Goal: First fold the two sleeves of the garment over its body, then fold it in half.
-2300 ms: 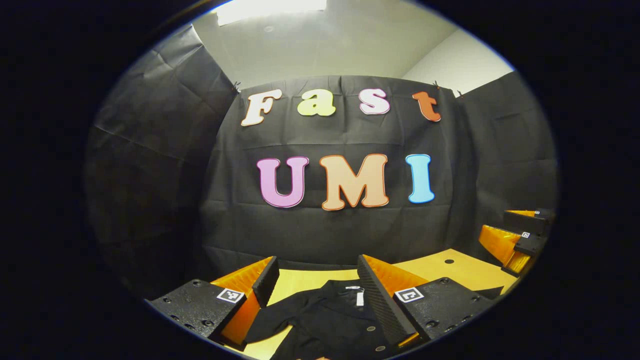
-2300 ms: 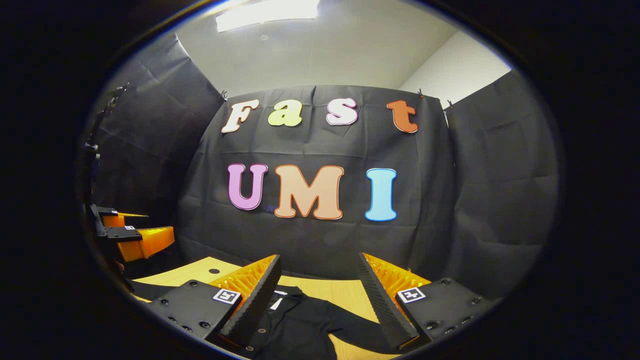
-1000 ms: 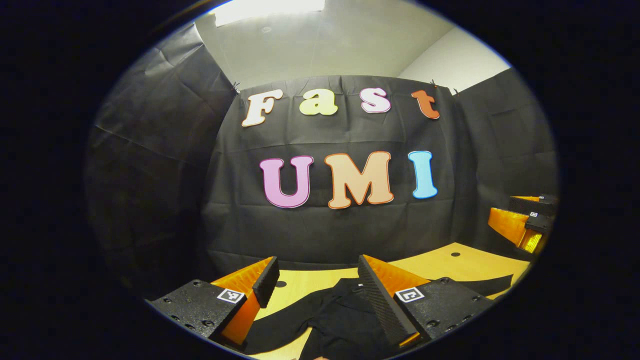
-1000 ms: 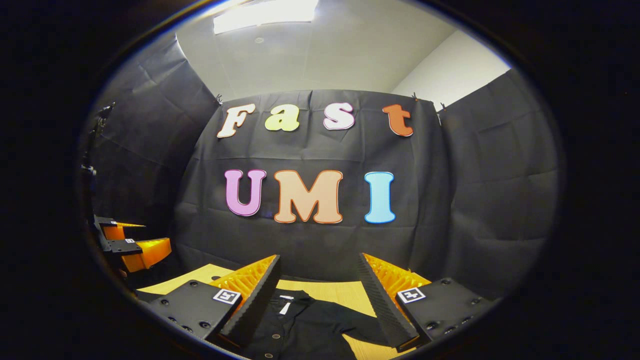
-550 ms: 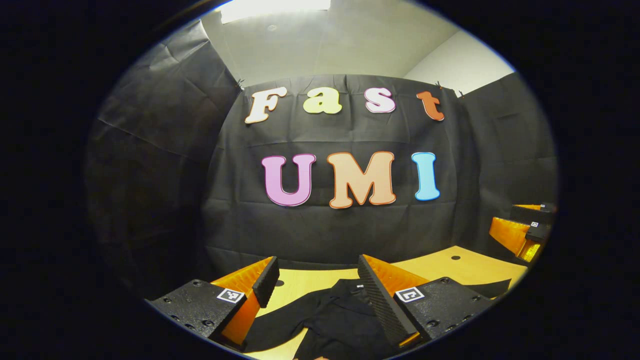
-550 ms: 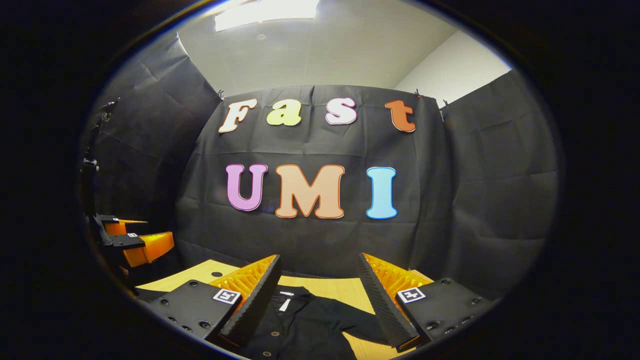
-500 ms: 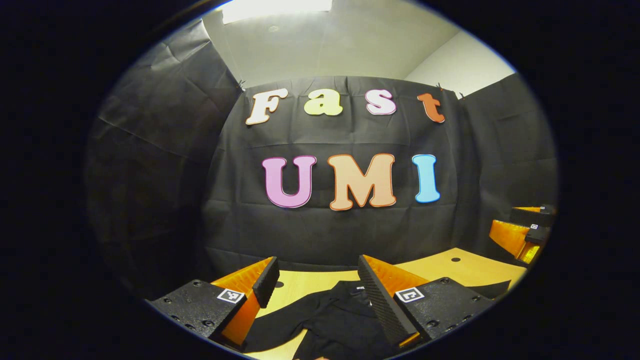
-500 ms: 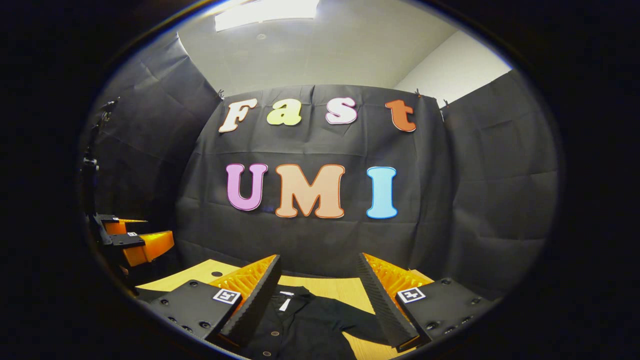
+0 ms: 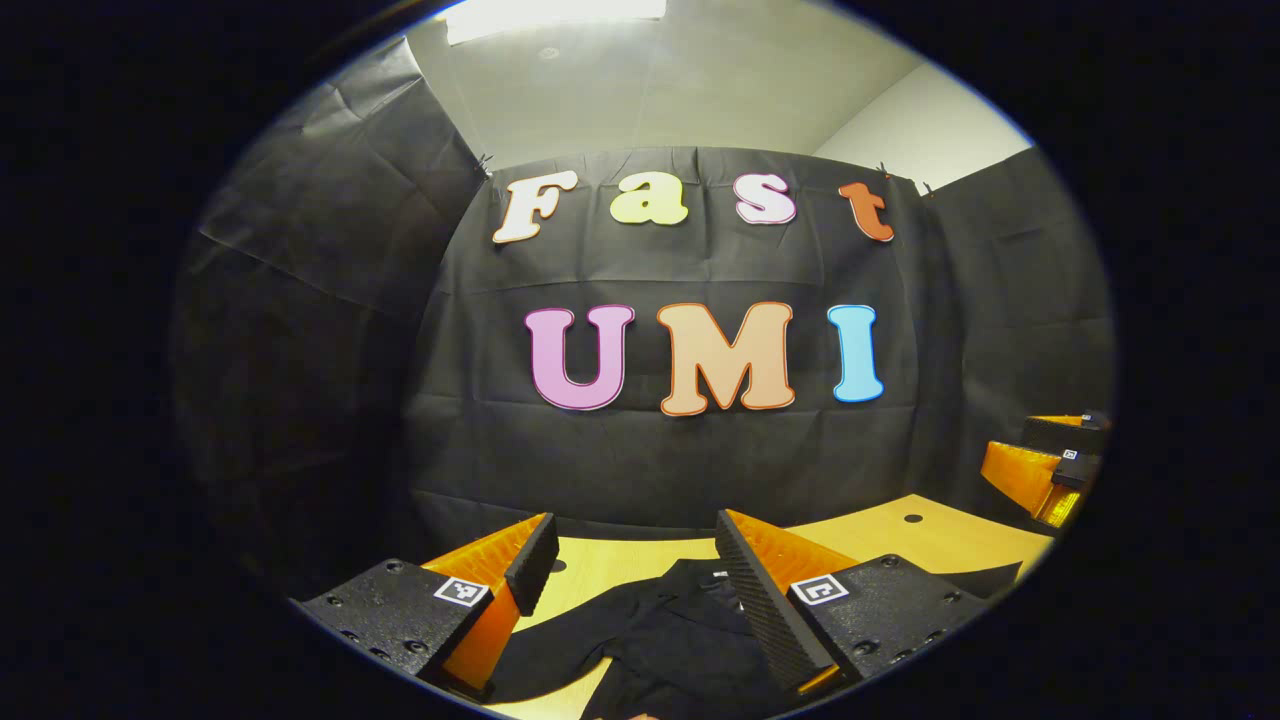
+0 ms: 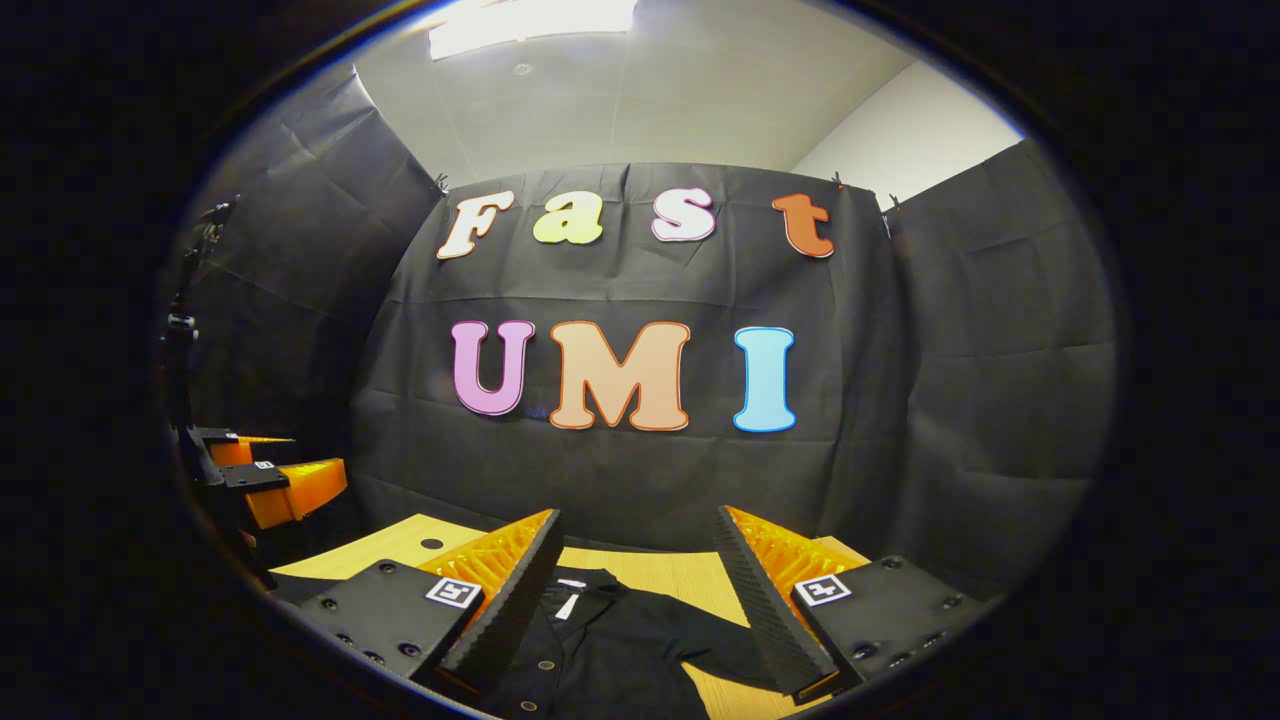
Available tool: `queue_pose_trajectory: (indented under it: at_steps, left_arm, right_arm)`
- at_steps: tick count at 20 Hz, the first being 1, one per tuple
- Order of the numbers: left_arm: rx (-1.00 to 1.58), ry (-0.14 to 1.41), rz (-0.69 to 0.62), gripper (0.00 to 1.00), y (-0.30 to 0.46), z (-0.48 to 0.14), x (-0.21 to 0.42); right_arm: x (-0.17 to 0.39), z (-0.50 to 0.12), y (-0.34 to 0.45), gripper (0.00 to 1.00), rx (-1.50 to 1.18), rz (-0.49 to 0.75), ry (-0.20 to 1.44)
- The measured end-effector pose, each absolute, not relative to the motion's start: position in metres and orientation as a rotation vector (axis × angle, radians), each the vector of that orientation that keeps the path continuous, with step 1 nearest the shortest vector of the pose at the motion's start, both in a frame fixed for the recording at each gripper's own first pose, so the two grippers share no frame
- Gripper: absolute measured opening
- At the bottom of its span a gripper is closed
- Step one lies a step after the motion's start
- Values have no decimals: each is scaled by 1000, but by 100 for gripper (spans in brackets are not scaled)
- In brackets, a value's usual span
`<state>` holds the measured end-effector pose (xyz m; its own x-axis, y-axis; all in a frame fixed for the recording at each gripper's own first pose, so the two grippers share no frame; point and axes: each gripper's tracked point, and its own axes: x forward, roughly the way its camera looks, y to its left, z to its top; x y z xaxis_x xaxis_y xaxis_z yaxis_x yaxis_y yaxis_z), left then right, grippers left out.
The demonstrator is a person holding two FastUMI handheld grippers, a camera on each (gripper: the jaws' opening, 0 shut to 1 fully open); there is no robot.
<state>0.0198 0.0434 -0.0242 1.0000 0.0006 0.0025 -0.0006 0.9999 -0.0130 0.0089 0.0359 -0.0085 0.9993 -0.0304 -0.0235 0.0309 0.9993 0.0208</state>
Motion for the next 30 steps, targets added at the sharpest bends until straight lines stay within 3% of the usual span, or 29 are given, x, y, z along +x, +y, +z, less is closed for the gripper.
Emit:
queue_pose_trajectory:
  at_steps: [6, 15, 22, 30]
  left_arm:
    - [0, -8, 4, 93, 38, -21, 24]
    - [36, -18, -10, 93, 15, -13, 35]
    - [42, 9, 1, 93, 6, -20, 39]
    - [64, 31, 3, 93, -8, -26, 46]
  right_arm:
    - [21, -14, 14, 97, 42, -68, 38]
    - [37, -52, -100, 98, -10, -262, 118]
    - [32, -119, -197, 98, -62, -425, 282]
    - [18, -213, -257, 99, -16, -484, 520]
